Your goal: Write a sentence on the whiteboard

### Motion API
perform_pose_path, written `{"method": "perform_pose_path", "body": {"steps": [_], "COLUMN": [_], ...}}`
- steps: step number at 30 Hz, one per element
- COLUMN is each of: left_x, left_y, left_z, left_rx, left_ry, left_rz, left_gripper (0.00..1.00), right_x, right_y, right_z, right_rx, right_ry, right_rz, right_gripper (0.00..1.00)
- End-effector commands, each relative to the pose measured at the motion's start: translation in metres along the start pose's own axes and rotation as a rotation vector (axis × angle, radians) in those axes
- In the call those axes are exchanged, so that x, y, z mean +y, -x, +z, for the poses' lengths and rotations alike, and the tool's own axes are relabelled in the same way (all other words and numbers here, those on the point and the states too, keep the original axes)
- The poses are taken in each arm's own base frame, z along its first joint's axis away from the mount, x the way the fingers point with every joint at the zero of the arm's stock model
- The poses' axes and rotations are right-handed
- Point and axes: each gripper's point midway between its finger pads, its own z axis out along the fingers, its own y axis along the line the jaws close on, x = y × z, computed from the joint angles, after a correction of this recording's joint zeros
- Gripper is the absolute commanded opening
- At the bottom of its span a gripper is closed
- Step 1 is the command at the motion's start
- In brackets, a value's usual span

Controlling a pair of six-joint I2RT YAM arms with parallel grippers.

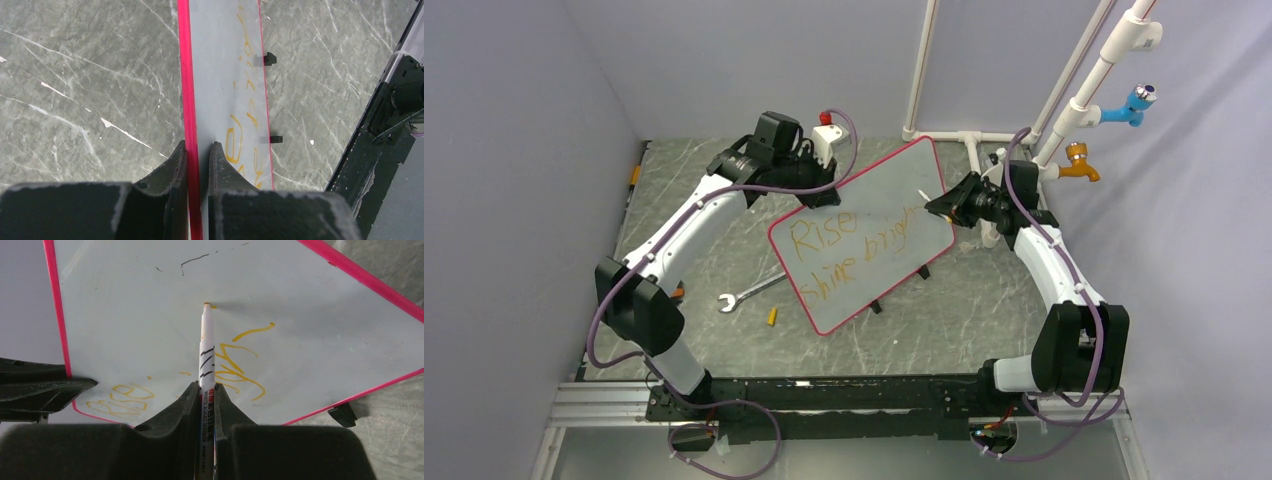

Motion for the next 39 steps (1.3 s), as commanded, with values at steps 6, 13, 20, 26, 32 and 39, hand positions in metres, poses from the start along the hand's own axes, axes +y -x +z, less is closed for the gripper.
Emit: {"method": "perform_pose_path", "body": {"steps": [6, 13, 20, 26, 32, 39], "left_x": [0.029, 0.029, 0.029, 0.029, 0.029, 0.029], "left_y": [-0.002, -0.001, 0.000, 0.000, -0.002, -0.002], "left_z": [-0.004, -0.005, -0.005, -0.005, -0.005, -0.004], "left_rx": [0.021, 0.014, 0.012, 0.011, 0.016, 0.016], "left_ry": [0.148, 0.152, 0.155, 0.158, 0.160, 0.160], "left_rz": [0.195, 0.201, 0.206, 0.207, 0.208, 0.209], "left_gripper": [0.00, 0.00, 0.00, 0.00, 0.00, 0.00], "right_x": [0.017, 0.004, -0.011, -0.032, -0.048, -0.059], "right_y": [0.008, -0.003, -0.020, -0.041, -0.056, -0.062], "right_z": [-0.001, 0.002, 0.003, 0.004, 0.004, 0.003], "right_rx": [-0.022, 0.003, 0.032, 0.065, 0.089, 0.096], "right_ry": [0.050, 0.028, 0.001, -0.038, -0.065, -0.093], "right_rz": [-0.034, -0.028, -0.025, -0.019, -0.012, -0.017], "right_gripper": [0.00, 0.00, 0.00, 0.00, 0.00, 0.00]}}
